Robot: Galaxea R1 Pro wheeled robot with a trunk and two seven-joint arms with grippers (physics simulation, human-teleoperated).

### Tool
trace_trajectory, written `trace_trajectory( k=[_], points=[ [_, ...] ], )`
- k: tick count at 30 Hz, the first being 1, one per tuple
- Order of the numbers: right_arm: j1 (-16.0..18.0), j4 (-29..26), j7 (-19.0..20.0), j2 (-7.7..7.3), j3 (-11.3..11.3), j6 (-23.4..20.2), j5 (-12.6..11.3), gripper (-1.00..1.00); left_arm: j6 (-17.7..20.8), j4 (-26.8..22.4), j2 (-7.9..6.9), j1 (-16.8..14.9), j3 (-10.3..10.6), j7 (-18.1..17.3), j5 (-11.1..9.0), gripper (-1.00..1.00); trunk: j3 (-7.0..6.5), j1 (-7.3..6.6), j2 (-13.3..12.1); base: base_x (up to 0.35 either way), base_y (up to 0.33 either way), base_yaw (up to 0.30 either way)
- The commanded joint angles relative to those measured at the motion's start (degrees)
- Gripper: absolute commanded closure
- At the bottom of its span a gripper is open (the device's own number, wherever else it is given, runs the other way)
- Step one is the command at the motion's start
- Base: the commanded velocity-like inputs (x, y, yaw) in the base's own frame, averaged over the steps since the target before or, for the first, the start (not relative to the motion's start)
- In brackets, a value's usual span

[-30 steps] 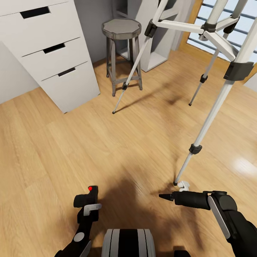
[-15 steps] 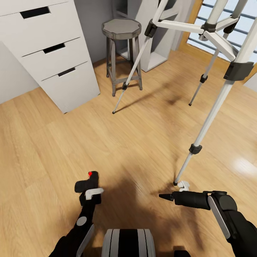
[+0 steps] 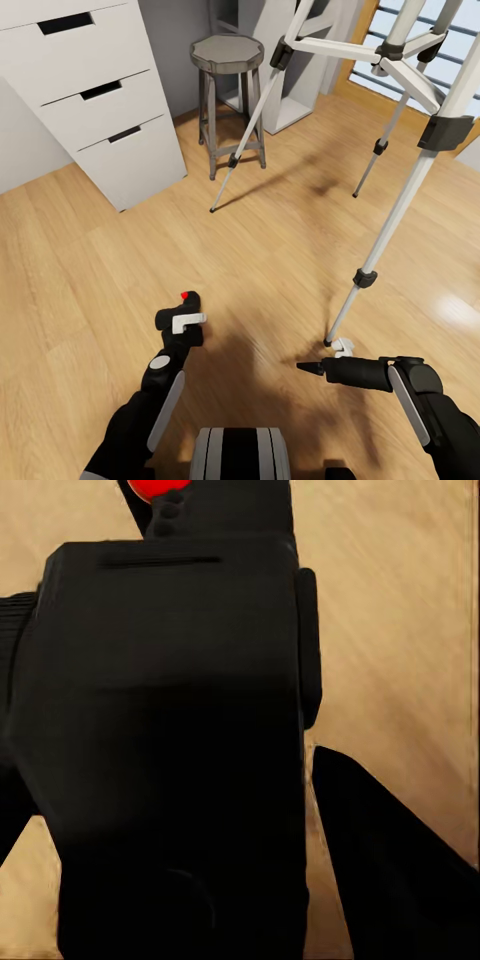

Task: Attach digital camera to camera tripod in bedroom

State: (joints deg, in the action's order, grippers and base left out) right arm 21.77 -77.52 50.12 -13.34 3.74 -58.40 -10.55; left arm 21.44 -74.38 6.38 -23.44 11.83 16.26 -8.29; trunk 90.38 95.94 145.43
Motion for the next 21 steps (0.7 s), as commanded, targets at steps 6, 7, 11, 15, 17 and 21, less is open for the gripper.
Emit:
trace_trajectory(
  k=[6, 7, 11, 15, 17, 21],
  points=[
    [0.0, -0.1, 0.3, -0.17, 0.1, -0.3, -0.1, -1.0, 3.1, -1.1, 1.34, 0.0, 2.2, 0.5, -2.3, 1.0, 0.03, -0.01, 0.0, 0.0, 0.0, 0.0],
    [0.0, -0.1, 0.3, -0.19, 0.1, -0.3, -0.1, -1.0, 3.2, -1.1, 1.4, 0.0, 2.4, 0.5, -2.8, 1.0, 0.03, -0.01, 0.0, 0.0, 0.0, 0.0],
    [0.0, -0.2, 0.3, -0.26, 0.1, -0.3, -0.1, -1.0, 3.6, -1.1, 1.62, 0.0, 3.7, 1.0, -6.6, 1.0, 0.03, -0.01, 0.0, 0.0, 0.0, 0.0],
    [0.0, -0.2, 0.4, -0.37, 0.1, -0.4, -0.2, -1.0, 3.7, -0.9, 1.71, 0.0, 5.2, 3.7, -10.4, 1.0, 0.03, -0.01, 0.0, 0.0, 0.0, 0.0],
    [0.0, -0.2, 0.4, -0.4, 0.2, -0.4, -0.2, -1.0, 3.7, -0.9, 1.74, 0.0, 6.1, 5.5, -11.7, 1.0, 0.03, -0.01, 0.0, 0.0, 0.0, 0.0],
    [0.0, -0.3, 0.4, -0.45, 0.1, -0.4, -0.2, -1.0, 3.4, -1.0, 1.75, 0.0, 12.6, 15.1, -15.8, 1.0, 0.03, -0.01, 0.0, 0.0, 0.0, 0.0]
  ],
)
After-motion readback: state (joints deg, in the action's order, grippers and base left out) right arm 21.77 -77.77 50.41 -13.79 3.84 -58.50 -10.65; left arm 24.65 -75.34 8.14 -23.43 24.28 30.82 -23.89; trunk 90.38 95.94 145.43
